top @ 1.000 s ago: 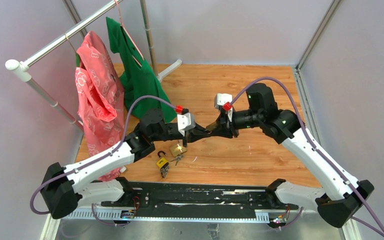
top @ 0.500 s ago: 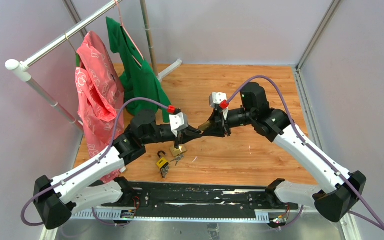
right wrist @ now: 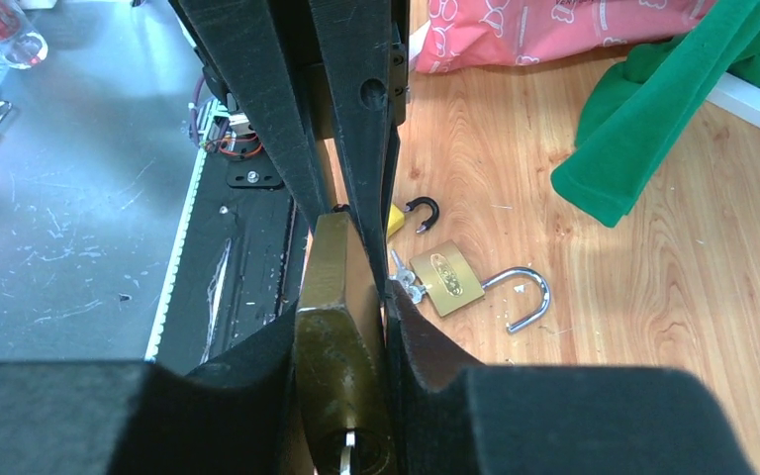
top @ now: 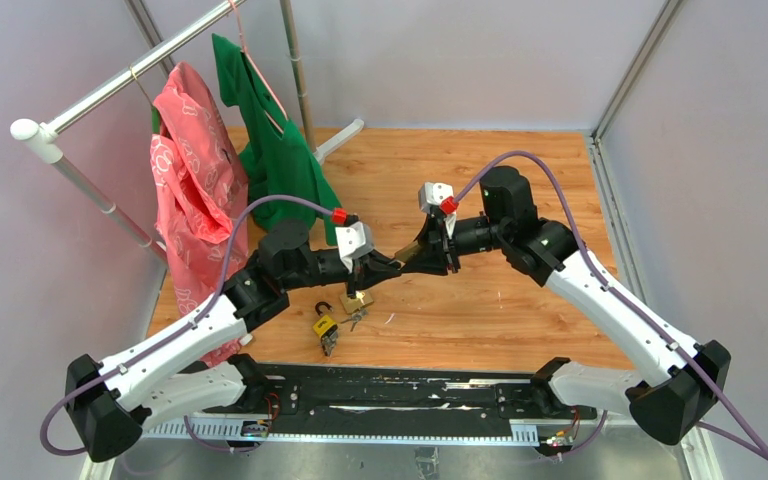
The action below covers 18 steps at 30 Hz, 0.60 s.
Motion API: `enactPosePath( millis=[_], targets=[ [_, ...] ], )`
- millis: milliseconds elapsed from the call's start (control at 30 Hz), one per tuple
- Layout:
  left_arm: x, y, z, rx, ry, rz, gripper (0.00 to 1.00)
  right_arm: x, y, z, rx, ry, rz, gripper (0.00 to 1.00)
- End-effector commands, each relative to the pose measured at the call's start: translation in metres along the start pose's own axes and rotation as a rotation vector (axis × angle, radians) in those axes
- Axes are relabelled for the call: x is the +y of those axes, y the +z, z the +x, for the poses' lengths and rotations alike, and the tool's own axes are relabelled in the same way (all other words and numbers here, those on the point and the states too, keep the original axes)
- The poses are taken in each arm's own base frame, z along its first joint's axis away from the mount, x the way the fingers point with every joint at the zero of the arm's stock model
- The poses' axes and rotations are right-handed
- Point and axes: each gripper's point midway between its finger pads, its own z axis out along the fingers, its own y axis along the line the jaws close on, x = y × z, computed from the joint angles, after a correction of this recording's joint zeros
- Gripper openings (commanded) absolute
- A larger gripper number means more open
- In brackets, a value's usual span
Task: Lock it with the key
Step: Lock the lock.
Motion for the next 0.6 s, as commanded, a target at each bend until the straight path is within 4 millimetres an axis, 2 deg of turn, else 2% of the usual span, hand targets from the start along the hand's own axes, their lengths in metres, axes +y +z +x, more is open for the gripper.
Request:
enactPosePath(
  millis=[0, 167, 233, 267, 300, 367, 567],
  targets=[
    [-0.017, -0.011, -0.053, -0.166, 0.079, 0.074, 0.0, -0.027, -0.006, 0.013, 0.043, 0.085, 0.143, 0.3],
    [-0.012, -0.015, -0.057, -0.191, -0.021, 0.07, 0.0, -0.022, -0.008, 0.01, 0.049, 0.07, 0.121, 0.51],
    [-0.009, -0.016, -0.055, -0.19, -0.048, 0.061, 0.0, -0.02, -0.008, 0.008, 0.046, 0.064, 0.108, 0.56],
    [-0.008, -0.016, -0.054, -0.189, -0.055, 0.058, 0.0, -0.02, -0.008, 0.008, 0.045, 0.065, 0.104, 0.61],
    [-0.007, -0.015, -0.052, -0.185, -0.062, 0.055, 0.0, -0.021, -0.008, 0.008, 0.047, 0.068, 0.105, 0.73],
    [-0.005, -0.015, -0.05, -0.181, -0.065, 0.046, 0.0, -0.02, -0.01, 0.003, 0.046, 0.063, 0.102, 0.79],
    [-0.001, -0.015, -0.033, -0.133, -0.007, 0.03, 0.0, -0.005, -0.046, -0.057, 0.022, -0.015, 0.095, 0.82]
  ],
)
